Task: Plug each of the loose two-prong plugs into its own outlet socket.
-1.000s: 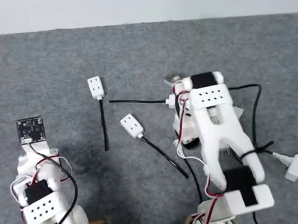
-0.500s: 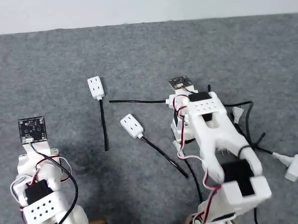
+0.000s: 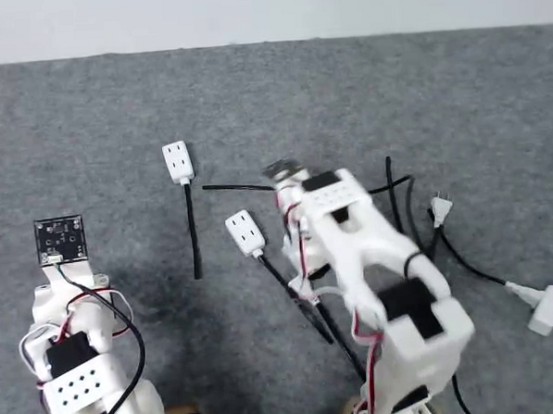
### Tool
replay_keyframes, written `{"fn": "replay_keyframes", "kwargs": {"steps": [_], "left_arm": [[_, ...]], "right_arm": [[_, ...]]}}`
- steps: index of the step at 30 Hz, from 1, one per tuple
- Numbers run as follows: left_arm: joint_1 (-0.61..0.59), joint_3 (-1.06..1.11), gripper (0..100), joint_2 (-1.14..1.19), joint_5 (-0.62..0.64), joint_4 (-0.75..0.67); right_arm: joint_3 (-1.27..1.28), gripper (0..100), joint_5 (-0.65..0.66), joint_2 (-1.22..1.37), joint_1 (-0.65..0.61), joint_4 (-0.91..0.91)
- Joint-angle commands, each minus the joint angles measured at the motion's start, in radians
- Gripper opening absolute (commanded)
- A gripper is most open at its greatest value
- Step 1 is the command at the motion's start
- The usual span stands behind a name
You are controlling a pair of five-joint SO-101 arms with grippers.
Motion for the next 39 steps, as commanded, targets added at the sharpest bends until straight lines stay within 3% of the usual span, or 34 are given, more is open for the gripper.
{"fn": "replay_keyframes", "kwargs": {"steps": [1,9,14,17,27,39], "left_arm": [[0.0,-0.01,2,-0.011,-0.009,-0.034],[0.0,-0.01,2,-0.011,-0.009,-0.034],[0.0,-0.01,2,-0.011,-0.009,-0.034],[0.0,-0.01,2,-0.011,-0.009,-0.034],[0.002,-0.01,2,-0.011,-0.009,-0.034],[0.002,-0.01,2,-0.009,-0.009,-0.034]], "right_arm": [[0.173,0.9,0.048,-0.259,-0.071,-0.048],[0.456,2.9,-0.04,-0.71,-0.031,-0.065],[0.542,17.9,-0.037,-0.728,-0.025,-0.094],[0.546,18.5,-0.035,-0.685,-0.028,-0.099],[0.635,11.6,0.29,-0.559,-0.002,-0.088],[0.647,11.5,0.301,-0.806,0.044,-0.002]]}}
